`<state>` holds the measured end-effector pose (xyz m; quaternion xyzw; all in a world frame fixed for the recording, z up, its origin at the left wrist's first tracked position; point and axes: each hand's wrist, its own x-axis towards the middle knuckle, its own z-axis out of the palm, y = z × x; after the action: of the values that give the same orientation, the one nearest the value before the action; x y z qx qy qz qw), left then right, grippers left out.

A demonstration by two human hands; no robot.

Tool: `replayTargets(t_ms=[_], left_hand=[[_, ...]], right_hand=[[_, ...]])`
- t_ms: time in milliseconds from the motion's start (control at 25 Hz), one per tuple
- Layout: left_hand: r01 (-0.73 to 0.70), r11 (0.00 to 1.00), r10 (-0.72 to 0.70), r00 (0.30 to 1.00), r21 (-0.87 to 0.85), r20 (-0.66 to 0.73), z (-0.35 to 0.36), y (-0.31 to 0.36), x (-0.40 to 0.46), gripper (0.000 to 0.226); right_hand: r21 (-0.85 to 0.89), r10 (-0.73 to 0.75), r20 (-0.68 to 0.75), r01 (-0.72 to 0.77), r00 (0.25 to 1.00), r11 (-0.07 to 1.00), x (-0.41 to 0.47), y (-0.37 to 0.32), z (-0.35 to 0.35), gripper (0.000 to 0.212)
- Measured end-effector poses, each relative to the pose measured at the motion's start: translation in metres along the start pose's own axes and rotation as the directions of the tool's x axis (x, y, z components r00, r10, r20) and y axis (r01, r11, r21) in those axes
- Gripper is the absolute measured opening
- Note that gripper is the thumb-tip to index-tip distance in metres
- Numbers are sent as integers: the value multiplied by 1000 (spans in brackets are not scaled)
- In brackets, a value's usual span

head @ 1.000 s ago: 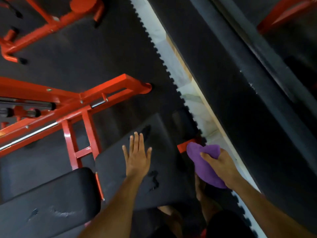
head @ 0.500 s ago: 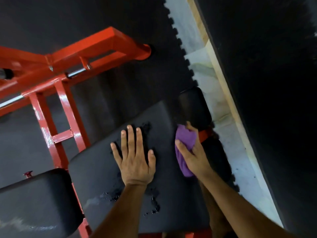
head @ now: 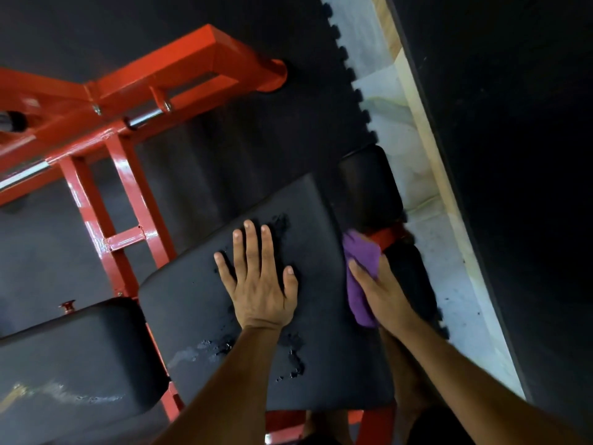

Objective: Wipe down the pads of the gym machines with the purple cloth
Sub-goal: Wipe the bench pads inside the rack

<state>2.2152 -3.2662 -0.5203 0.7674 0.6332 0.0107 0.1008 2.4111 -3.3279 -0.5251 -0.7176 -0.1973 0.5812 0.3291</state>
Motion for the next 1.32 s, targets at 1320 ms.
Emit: replayTargets(t_ms=[1320], left_hand=[[-57, 998, 56, 996, -10, -65, 6, -2, -3, 73]], right_hand=[[86, 139, -203, -124, 969, 989, -119, 93, -23, 40]])
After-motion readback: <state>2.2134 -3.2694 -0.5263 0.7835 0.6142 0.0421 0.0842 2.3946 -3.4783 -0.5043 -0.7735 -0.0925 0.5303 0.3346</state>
